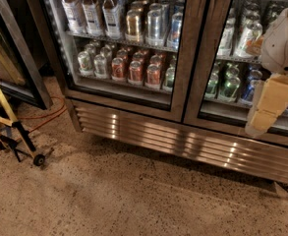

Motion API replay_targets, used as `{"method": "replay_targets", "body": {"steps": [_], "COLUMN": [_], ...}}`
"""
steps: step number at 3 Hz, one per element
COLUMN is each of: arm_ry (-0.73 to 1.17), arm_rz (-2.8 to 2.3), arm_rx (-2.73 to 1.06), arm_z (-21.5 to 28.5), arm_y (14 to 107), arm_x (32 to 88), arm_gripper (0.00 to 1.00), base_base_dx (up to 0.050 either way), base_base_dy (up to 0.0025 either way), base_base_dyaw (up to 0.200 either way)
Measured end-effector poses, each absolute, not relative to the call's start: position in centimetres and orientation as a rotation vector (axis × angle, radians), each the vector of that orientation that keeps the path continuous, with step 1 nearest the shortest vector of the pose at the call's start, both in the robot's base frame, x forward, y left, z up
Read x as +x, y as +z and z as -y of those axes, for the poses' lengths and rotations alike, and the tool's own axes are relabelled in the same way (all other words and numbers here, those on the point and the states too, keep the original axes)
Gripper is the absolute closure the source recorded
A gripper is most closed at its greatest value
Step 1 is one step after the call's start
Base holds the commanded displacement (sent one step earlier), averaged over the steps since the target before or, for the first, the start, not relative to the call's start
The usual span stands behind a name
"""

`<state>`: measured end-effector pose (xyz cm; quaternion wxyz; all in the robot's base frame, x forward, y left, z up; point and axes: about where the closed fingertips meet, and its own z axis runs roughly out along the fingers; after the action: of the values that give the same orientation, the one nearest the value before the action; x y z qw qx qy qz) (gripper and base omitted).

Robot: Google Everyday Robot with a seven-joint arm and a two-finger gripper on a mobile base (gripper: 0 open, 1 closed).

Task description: Open left fridge door

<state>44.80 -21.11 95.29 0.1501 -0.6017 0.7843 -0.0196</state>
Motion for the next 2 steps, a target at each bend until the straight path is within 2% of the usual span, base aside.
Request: {"method": "replay_targets", "body": {"steps": [1, 2], "arm_ry": [0.025, 0.025], "arm_rz": [-2.295, -2.294], "arm_rx": [-1.79, -1.789], "arm_z": [19.22, 19.21], "arm_y": [88.37, 88.4], "arm_x": [45.28, 45.3], "arm_gripper": [0.0, 0.0], "base_base_dx": [0.0, 0.0], "base_base_dy": [0.0, 0.0], "base_base_dyaw": [0.0, 0.0]}}
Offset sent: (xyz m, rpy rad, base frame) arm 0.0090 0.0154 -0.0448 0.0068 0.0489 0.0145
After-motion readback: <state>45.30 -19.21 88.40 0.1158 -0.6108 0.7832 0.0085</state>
